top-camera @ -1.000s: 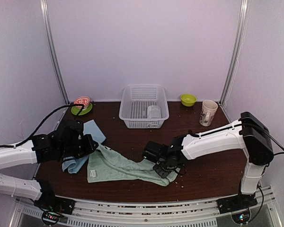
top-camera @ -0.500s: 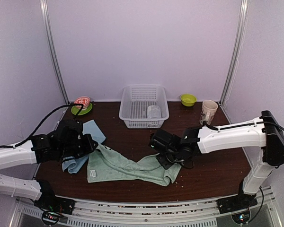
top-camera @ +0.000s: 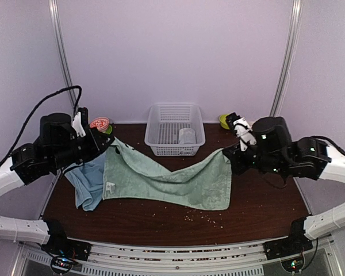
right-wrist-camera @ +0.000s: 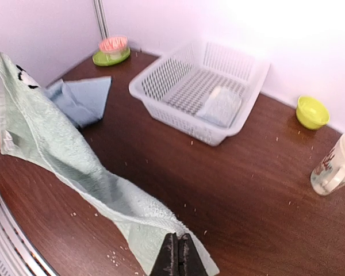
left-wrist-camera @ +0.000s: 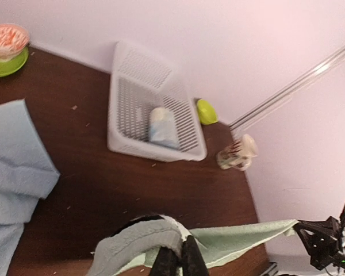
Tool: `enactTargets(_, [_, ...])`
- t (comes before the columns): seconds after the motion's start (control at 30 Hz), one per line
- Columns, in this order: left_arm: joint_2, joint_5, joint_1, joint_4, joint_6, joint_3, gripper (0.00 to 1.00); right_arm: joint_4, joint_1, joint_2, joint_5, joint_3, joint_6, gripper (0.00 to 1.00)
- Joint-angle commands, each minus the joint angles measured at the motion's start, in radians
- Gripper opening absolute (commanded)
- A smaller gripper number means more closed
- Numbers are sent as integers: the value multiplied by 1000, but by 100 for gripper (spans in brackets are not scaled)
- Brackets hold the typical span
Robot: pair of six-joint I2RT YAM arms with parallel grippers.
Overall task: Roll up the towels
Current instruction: Flatten out the towel at the center of the board.
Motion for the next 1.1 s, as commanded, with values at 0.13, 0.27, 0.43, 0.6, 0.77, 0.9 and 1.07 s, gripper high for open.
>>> enactTargets(0.13, [-94, 253, -6, 45, 82, 36, 0, -50, -7, -272, -27, -33, -133, 0])
enactTargets(0.27, [-172, 325, -18, -29, 66, 2, 0, -103, -4, -390, -107, -49, -136, 0])
enactTargets(0.43, [-243, 317, -76, -96, -17, -76, 0, -153, -1, -473, -200, -52, -121, 0])
enactTargets(0.6, [-188, 269, -87, -72, -77, -149, 10, -123, -4, -456, -141, -114, -80, 0])
enactTargets(0.77, [-3, 238, -55, 4, -43, -172, 62, -20, -56, -377, -125, -236, -33, 0])
enactTargets(0.9, [119, 180, -36, -35, 103, -118, 80, 62, -127, -314, -184, -320, -9, 0])
enactTargets(1.07, [224, 201, -35, -58, 311, -88, 82, 88, -156, -263, -191, -342, -20, 0])
